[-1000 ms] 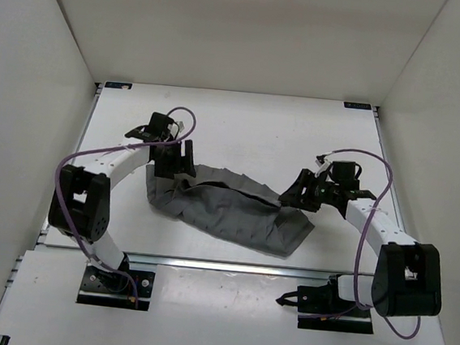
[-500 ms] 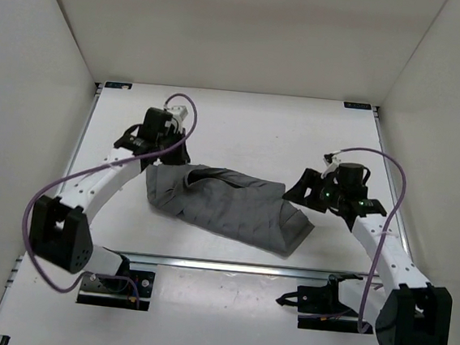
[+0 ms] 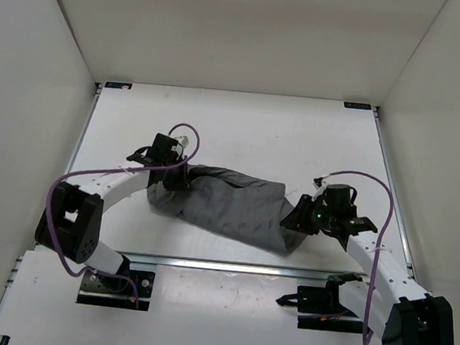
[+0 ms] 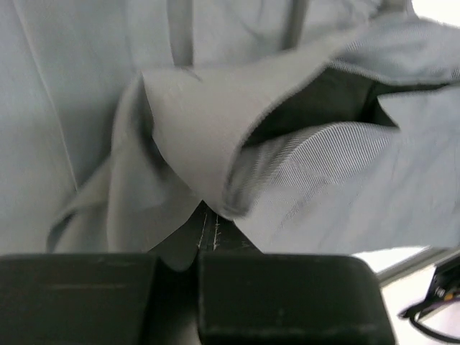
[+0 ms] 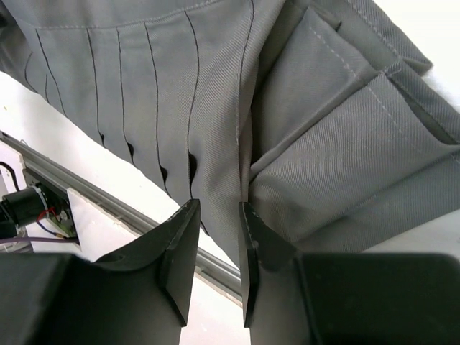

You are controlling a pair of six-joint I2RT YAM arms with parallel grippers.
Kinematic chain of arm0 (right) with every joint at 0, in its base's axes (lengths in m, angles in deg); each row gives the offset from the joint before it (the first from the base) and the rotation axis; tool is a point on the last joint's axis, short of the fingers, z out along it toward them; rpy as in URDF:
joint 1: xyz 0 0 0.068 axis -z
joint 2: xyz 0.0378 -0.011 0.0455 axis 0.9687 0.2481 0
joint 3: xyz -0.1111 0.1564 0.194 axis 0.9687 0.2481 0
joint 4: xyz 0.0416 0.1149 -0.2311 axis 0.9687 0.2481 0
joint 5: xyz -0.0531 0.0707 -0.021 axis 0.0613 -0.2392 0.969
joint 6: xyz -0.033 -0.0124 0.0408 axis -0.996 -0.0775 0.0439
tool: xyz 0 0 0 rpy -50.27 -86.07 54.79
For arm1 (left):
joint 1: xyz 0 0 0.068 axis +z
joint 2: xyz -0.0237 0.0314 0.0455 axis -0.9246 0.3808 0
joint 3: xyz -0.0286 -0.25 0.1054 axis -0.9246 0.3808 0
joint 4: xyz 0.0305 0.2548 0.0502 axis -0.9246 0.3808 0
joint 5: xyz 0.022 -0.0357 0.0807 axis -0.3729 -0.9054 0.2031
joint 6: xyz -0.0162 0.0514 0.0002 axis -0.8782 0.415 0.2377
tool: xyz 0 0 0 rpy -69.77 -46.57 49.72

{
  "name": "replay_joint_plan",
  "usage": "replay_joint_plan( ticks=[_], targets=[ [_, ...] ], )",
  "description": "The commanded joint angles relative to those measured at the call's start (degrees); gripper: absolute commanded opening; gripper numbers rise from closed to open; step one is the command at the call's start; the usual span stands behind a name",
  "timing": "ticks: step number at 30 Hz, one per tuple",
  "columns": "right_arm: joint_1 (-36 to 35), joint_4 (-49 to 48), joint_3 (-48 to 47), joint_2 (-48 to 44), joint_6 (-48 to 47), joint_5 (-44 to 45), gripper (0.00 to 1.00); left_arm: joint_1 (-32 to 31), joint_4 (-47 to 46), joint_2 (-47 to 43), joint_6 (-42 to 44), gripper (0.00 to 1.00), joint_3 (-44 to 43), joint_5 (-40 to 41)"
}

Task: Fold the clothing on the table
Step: Fold the skirt

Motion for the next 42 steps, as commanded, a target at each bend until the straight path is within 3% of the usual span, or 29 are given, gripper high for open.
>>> replay_joint_plan(
  ticks=[1,5,8,10,14,15,18,21,25,30,33,37,42],
  targets=[
    [0.38,-3.06,-0.44,0.14,0.85,0.63,0.25,1.52,-6.01,3.75,-1.09,0.00,-3.19,-1.66],
    [0.55,-0.08,-0.35,-0.82,1.20,1.78,0.29,2.67,-9.34,9.56,-2.84,0.00,-8.80,-2.89],
    [0.73,3.26,-0.26,-2.40,1.64,2.92,0.42,3.11,-11.99,13.25,-4.51,0.00,-11.88,-3.95],
    [0.55,4.40,-0.35,-3.80,2.25,4.41,0.59,3.02,-11.82,16.41,-5.13,0.00,-14.26,-2.81],
    [0.12,8.27,-2.54,-4.95,2.35,6.26,0.66,3.46,-8.66,19.42,-4.17,0.08,-18.04,-3.77],
    [0.03,9.59,-3.94,-4.87,2.61,7.39,0.66,3.55,-8.05,18.98,-3.38,0.09,-17.78,-3.60],
    [-0.41,14.42,-5.79,-3.11,2.17,10.73,0.67,4.08,-5.59,14.41,-0.92,0.27,-16.55,-2.02],
    [-0.67,15.84,-5.01,-0.74,2.96,12.41,0.67,3.29,-1.72,8.53,2.42,0.30,-15.41,1.58],
    [-2.78,14.44,-4.57,2.34,5.41,14.34,0.72,1.80,3.11,0.70,4.36,0.30,-12.08,7.83],
    [-4.28,11.37,-4.57,4.80,5.51,15.14,0.91,0.57,2.69,-4.57,1.64,0.31,-4.51,7.92],
    [-5.77,7.25,-4.22,4.98,5.51,14.79,0.96,-0.40,1.64,-5.02,0.67,0.31,-0.39,6.96],
    [-9.89,4.76,-4.74,6.46,5.60,18.30,0.99,-1.98,-0.13,-4.23,-0.56,0.30,2.43,6.42],
    [-9.81,8.20,-5.97,11.21,6.30,20.58,0.97,-1.64,0.92,-2.56,-0.30,0.27,2.87,9.06]
  ],
)
